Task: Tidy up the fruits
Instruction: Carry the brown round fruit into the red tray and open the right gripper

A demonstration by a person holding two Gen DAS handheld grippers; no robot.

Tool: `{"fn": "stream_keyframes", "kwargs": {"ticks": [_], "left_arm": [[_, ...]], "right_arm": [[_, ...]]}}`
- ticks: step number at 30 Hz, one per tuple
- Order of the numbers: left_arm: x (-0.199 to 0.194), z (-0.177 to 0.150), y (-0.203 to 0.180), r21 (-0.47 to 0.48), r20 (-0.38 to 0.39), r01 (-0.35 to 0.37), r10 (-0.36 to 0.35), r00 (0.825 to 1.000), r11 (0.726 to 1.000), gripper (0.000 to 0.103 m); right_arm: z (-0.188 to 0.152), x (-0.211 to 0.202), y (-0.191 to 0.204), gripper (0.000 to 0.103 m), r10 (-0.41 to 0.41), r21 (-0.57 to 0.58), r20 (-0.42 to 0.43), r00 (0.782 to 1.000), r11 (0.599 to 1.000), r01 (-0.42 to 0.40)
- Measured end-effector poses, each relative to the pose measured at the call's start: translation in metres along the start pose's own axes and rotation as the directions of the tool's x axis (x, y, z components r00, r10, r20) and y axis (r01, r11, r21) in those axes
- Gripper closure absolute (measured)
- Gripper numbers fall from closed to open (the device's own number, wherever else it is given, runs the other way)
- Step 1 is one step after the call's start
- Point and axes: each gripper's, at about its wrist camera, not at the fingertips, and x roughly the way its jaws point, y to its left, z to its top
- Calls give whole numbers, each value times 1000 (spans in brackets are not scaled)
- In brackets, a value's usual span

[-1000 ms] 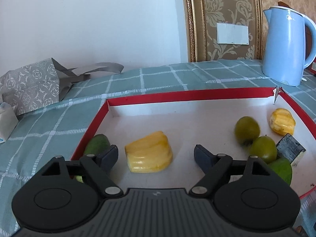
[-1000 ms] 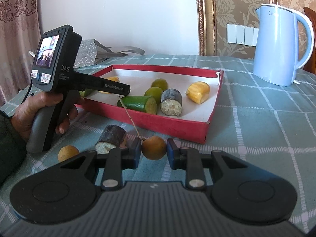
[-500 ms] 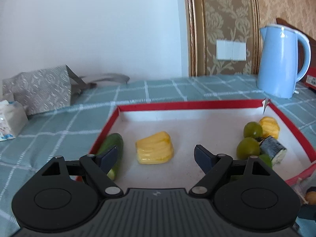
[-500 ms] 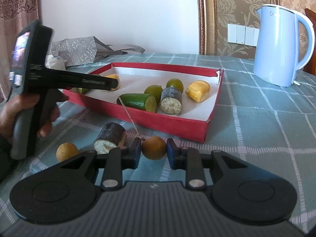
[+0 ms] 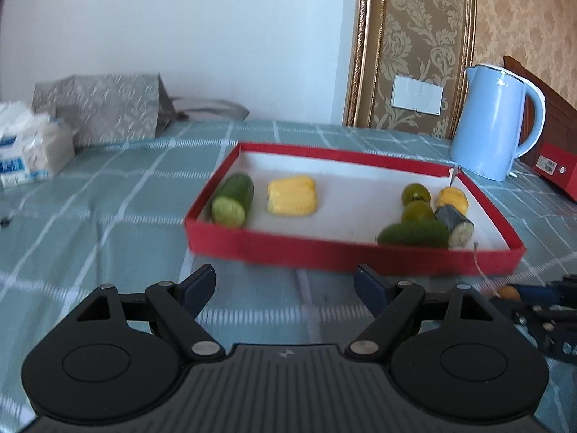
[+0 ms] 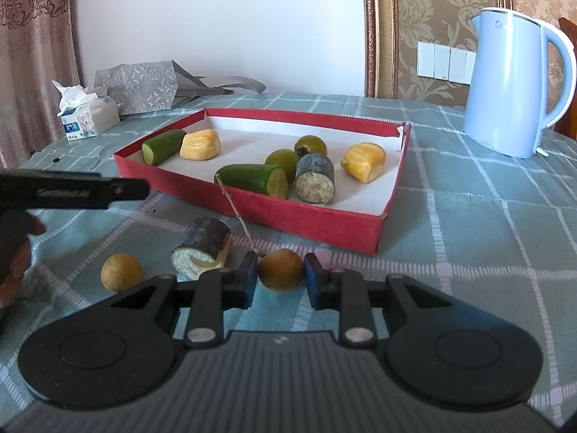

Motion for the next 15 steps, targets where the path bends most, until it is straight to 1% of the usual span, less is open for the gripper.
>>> {"fn": "stream_keyframes", "kwargs": {"ticks": [4,6,8,11,15], "left_arm": [[3,-5,6,-21,-40,-16,16,999,1000,19],[6,-7,7,-29,-64,-14,12,998,999,19],[8,-8,7,-20,-66,-26,25,997,999,19],[9,-9,4,-1,-66,-44,44,997,999,19],[9,-10,2,18,-69,-55,57,996,998,19]], "right_arm": [[-1,-2,1,77,-3,-3,7,1000,1000,3],[2,-7,1,77,0,3,30,1000,1000,0],[8,-13,0,77,7,12,67,998,1000,-8],[25,-14,5,77,-10,-22,90,996,1000,12],[50,3,12,77,-30,-62,98,995,997,36]]}}
